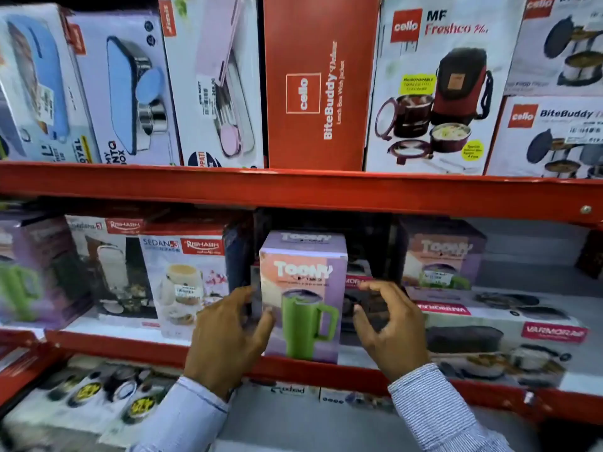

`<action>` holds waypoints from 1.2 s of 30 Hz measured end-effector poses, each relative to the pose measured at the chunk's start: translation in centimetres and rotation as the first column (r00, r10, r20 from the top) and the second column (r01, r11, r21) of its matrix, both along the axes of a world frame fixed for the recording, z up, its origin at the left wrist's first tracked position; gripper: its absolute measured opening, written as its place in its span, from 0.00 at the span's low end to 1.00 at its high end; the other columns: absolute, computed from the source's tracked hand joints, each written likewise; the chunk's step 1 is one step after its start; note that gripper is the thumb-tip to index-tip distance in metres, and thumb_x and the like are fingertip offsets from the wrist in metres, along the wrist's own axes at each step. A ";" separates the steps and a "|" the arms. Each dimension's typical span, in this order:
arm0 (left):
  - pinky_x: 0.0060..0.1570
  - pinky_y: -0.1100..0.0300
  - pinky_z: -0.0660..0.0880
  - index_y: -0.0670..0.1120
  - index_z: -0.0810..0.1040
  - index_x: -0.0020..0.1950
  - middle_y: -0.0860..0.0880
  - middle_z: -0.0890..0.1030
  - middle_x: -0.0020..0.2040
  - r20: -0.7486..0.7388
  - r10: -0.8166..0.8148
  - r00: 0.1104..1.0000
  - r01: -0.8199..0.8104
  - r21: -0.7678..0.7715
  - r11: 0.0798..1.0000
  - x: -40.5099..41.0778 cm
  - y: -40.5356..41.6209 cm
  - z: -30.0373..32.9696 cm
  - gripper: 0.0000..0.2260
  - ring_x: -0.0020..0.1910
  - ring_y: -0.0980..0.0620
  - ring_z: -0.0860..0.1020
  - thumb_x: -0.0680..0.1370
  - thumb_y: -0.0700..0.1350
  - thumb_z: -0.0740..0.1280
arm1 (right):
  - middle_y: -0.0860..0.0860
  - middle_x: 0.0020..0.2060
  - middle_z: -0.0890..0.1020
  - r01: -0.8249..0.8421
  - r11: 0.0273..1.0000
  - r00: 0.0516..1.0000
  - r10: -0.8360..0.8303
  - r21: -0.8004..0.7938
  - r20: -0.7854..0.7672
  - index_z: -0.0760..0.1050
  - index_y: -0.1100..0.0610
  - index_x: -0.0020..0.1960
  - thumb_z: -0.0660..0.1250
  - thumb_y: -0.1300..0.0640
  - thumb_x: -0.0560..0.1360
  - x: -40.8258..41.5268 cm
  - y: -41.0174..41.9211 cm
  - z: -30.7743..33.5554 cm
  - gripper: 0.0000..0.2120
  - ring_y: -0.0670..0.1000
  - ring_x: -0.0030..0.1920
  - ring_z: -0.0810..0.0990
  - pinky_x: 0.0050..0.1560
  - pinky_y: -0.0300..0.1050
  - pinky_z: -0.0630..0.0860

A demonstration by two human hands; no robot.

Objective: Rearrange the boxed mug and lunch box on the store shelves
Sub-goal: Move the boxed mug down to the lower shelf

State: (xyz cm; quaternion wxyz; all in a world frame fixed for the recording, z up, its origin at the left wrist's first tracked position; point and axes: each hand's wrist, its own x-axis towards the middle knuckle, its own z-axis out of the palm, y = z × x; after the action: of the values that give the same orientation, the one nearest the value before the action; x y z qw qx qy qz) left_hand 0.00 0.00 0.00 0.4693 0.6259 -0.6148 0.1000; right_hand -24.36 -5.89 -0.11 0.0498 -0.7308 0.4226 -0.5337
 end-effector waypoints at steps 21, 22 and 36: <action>0.44 0.63 0.82 0.41 0.81 0.57 0.48 0.87 0.49 -0.176 -0.331 0.927 0.263 -0.323 0.909 -2.6 5.5 -1.9 0.18 0.46 0.57 0.86 0.71 0.49 0.77 | 0.56 0.52 0.85 -0.300 0.953 0.923 0.303 -0.050 0.238 0.78 0.57 0.57 0.73 0.49 0.71 -3.1 6.5 -1.5 0.18 0.57 0.54 0.85 0.52 0.55 0.82; 0.45 0.68 0.79 0.41 0.81 0.54 0.49 0.86 0.47 -0.135 -0.328 0.935 0.267 -0.344 0.900 -2.8 6.3 -2.2 0.17 0.45 0.60 0.84 0.71 0.48 0.77 | 0.54 0.51 0.85 -0.279 0.958 0.934 0.285 -0.061 0.216 0.78 0.58 0.55 0.73 0.48 0.71 -3.7 7.4 -1.7 0.18 0.53 0.53 0.85 0.51 0.49 0.81; 0.44 0.78 0.73 0.64 0.72 0.60 0.74 0.75 0.53 -0.344 -0.294 0.892 0.388 0.244 0.889 -6.2 9.0 -19.9 0.19 0.49 0.74 0.78 0.72 0.54 0.74 | 0.40 0.54 0.83 -0.256 0.843 0.960 0.166 0.473 0.225 0.76 0.38 0.61 0.75 0.58 0.68 -7.3 11.2 -18.7 0.25 0.45 0.53 0.85 0.47 0.37 0.84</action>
State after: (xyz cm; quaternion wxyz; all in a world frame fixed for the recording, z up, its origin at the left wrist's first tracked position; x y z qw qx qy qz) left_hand -6.24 8.97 -19.90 0.4639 0.5796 -0.6463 -0.1768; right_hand -31.63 5.30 -18.85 0.3320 -0.6855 0.4565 -0.4598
